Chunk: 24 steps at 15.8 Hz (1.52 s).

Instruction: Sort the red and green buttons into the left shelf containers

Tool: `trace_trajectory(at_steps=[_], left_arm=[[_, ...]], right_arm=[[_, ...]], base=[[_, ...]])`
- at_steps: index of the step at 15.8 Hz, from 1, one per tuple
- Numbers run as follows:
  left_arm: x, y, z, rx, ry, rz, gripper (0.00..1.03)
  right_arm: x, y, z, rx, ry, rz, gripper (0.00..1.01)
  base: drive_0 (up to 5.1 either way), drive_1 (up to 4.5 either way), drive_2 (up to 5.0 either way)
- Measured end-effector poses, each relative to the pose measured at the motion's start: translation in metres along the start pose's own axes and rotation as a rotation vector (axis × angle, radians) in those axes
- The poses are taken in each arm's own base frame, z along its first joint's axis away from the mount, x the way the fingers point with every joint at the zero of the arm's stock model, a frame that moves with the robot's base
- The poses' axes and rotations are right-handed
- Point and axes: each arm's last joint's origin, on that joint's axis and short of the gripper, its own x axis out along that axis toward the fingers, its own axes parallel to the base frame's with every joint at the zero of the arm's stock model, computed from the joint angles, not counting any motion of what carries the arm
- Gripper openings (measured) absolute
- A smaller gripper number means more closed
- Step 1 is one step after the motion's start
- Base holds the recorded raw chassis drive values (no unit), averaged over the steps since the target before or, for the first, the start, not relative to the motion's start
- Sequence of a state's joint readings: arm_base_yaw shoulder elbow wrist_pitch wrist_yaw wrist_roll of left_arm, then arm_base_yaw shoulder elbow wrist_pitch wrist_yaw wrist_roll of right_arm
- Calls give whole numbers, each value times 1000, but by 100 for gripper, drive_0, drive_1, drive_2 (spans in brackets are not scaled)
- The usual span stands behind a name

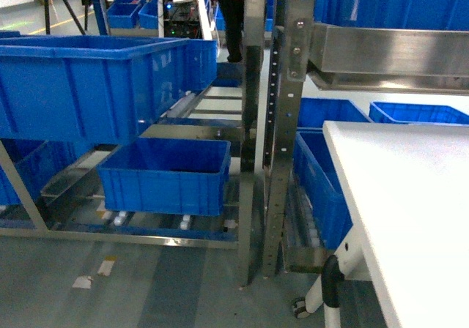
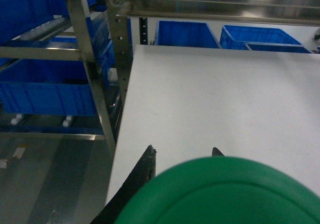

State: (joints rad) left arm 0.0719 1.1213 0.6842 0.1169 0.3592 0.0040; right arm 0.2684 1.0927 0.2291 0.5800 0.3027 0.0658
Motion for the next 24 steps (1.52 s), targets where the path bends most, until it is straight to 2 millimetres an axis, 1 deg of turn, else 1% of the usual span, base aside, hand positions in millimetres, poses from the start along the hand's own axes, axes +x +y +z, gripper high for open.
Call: trace_trajectory(at_steps=[24], left_arm=[[0,0,0,0,-1,0,27]], right_arm=[[0,0,0,-1,3,2,26]], base=[[-498,248,248]])
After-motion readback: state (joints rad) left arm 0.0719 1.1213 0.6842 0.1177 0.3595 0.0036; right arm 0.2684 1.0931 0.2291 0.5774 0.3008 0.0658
